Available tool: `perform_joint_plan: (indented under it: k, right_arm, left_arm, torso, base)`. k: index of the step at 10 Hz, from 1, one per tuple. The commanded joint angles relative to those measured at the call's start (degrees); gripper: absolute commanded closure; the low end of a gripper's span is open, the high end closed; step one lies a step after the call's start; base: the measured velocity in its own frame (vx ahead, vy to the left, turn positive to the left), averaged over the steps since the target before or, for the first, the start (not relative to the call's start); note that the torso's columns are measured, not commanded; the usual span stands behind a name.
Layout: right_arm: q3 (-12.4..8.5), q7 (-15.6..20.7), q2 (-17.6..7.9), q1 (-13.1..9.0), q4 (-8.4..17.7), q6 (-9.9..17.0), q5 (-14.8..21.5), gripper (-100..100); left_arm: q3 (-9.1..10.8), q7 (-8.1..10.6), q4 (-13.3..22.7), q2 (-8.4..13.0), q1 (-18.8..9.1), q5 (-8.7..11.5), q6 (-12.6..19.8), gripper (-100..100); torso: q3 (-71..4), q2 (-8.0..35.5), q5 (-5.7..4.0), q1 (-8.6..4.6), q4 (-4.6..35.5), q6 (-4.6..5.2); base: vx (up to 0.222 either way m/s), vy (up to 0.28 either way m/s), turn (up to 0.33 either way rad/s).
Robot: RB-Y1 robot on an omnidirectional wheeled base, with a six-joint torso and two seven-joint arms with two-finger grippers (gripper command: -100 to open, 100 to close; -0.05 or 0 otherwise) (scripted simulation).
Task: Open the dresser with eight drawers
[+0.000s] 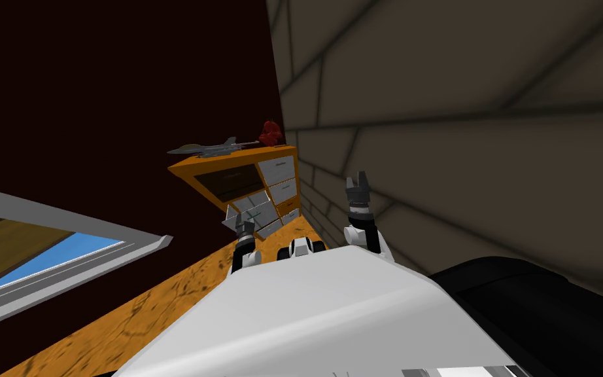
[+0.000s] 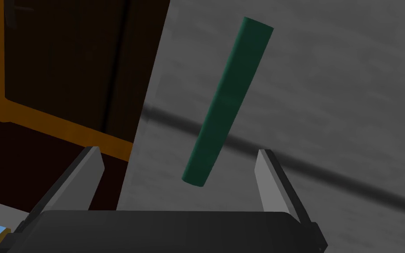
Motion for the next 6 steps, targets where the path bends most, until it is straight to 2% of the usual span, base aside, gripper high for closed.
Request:
perform_joint_plan:
  k: [1, 6]
  right_arm:
    - [0.0, 0.0, 0.0, 0.0, 0.0, 0.0, 0.0, 0]
    - [0.0, 0.0, 0.0, 0.0, 0.0, 0.0, 0.0, 0]
  left_arm:
    - [0.23, -0.21, -3.2, -0.2, 0.5, 0.1, 2.4, -100]
    - [0.78, -0.28, -11.0, -0.1, 2.5, 0.7, 8.4, -100]
  torso:
    - [0.0, 0.1, 0.01, -0.03, 0.0, 0.00]
    - [0.3, 0.5, -0.01, -0.20, 0.1, 0.01]
  base:
    - [0.031, 0.009, 0.001]
    - [0.006, -0.010, -0.003]
